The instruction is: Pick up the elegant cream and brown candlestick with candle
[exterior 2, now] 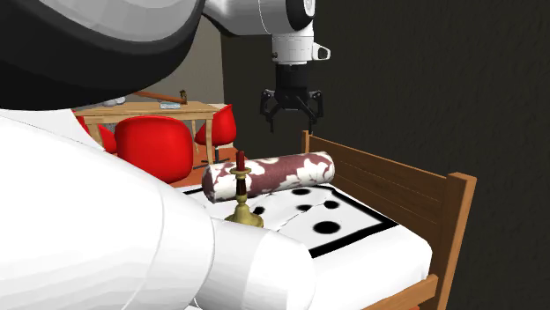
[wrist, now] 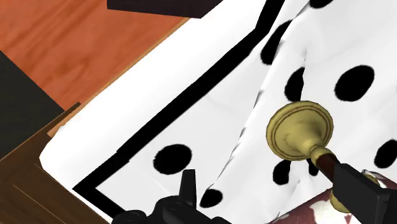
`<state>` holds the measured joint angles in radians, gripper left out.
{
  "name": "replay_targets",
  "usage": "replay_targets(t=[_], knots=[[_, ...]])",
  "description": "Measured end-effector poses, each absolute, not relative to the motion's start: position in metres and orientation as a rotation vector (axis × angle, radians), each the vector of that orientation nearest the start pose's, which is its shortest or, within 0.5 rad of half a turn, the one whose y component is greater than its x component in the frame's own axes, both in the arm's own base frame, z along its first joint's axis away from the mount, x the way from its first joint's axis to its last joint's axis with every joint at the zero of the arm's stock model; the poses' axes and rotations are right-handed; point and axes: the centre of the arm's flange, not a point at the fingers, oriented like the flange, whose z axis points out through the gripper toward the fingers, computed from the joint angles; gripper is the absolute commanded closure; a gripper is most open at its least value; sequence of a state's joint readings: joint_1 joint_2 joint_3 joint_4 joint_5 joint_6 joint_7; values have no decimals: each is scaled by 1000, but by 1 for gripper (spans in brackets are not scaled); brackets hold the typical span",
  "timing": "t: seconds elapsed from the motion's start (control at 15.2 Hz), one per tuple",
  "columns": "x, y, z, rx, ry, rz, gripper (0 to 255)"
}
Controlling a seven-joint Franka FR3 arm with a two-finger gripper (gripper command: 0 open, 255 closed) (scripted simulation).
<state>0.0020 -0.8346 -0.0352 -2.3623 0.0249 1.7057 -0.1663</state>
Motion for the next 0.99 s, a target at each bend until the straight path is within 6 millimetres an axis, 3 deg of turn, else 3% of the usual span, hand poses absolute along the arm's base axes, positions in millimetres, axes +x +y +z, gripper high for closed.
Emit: replay_targets(t=[0.13, 0.33, 0.99], knots=[[310, -6, 613, -3088, -222, -276, 0], [331, 18, 607, -3095, -244, -242, 0], [413, 128, 567, -3115, -329, -113, 0]])
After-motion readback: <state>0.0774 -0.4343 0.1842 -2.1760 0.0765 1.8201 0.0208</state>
